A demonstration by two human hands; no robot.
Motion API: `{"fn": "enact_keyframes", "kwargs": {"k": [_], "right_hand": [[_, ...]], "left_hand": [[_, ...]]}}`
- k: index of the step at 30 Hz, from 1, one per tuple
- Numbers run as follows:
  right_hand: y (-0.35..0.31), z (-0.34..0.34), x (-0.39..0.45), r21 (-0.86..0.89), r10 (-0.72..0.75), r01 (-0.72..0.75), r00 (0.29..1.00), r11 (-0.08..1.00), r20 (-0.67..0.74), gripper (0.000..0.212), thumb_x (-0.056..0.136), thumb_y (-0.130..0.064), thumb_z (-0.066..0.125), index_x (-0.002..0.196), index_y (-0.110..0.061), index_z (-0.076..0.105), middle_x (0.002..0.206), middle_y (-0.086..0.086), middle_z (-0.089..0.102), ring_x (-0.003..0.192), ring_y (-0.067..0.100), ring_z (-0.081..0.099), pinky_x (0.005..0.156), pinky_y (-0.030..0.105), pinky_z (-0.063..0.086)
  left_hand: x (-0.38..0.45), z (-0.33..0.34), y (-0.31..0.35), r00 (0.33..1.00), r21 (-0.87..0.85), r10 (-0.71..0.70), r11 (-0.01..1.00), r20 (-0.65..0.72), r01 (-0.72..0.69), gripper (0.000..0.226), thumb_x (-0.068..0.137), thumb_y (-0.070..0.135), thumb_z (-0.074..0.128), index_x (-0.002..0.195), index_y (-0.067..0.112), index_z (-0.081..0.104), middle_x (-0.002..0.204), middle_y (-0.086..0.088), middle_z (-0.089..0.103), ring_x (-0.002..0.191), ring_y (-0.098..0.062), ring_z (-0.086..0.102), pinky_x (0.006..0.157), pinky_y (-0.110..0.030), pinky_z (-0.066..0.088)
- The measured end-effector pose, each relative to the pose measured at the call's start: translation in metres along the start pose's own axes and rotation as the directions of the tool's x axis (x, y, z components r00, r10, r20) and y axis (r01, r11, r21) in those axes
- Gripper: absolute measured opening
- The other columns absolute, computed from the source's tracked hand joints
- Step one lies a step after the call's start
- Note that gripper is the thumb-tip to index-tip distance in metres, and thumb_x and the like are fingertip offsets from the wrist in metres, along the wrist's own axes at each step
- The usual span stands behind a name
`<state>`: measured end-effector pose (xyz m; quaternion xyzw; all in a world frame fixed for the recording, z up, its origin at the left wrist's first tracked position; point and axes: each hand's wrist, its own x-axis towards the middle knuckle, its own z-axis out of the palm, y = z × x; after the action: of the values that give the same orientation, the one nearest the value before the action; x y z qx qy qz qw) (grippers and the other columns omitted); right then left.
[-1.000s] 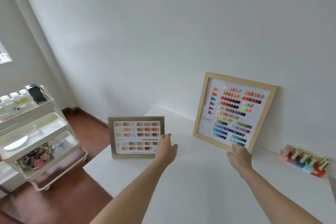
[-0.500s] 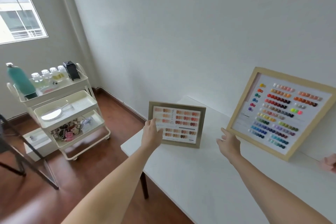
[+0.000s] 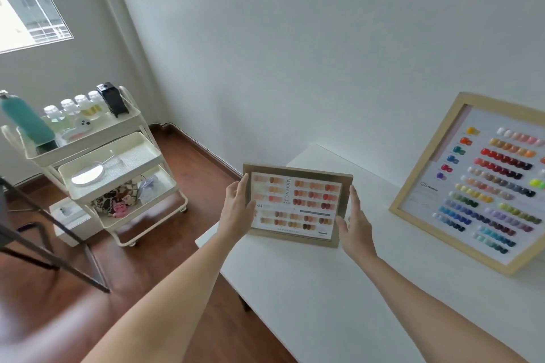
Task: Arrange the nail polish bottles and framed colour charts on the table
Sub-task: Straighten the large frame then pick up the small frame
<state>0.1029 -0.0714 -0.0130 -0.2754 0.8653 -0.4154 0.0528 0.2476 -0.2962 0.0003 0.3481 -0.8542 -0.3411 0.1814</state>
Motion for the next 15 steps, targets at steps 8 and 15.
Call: {"fn": "enact_keyframes", "kwargs": {"k": [8, 15], "right_hand": [[0.027, 0.015, 0.036, 0.044, -0.14, 0.139, 0.99, 0.989, 0.018, 0.073, 0.098, -0.021, 0.045, 0.147, -0.045, -0.005, 0.134, 0.008, 0.051, 0.112, 0.021, 0.057, 0.094, 0.046, 0.051], [0.045, 0.018, 0.05, 0.023, -0.175, 0.174, 0.984, 0.984, 0.042, 0.086, 0.093, -0.004, 0.049, 0.147, -0.044, -0.003, 0.11, 0.01, 0.054, 0.092, 0.014, 0.057, 0.085, 0.043, 0.057]], "left_hand": [[0.03, 0.017, -0.014, 0.997, 0.027, 0.076, 0.997, 0.002, -0.077, 0.076, 0.095, 0.011, 0.048, 0.152, 0.037, 0.005, 0.148, -0.011, 0.03, 0.128, -0.029, 0.045, 0.103, -0.042, 0.042], [0.044, 0.026, -0.028, 0.997, 0.007, 0.053, 0.999, -0.054, -0.052, 0.083, 0.091, -0.002, 0.045, 0.149, 0.046, 0.01, 0.122, -0.01, 0.049, 0.099, -0.022, 0.055, 0.09, -0.036, 0.046]]}}
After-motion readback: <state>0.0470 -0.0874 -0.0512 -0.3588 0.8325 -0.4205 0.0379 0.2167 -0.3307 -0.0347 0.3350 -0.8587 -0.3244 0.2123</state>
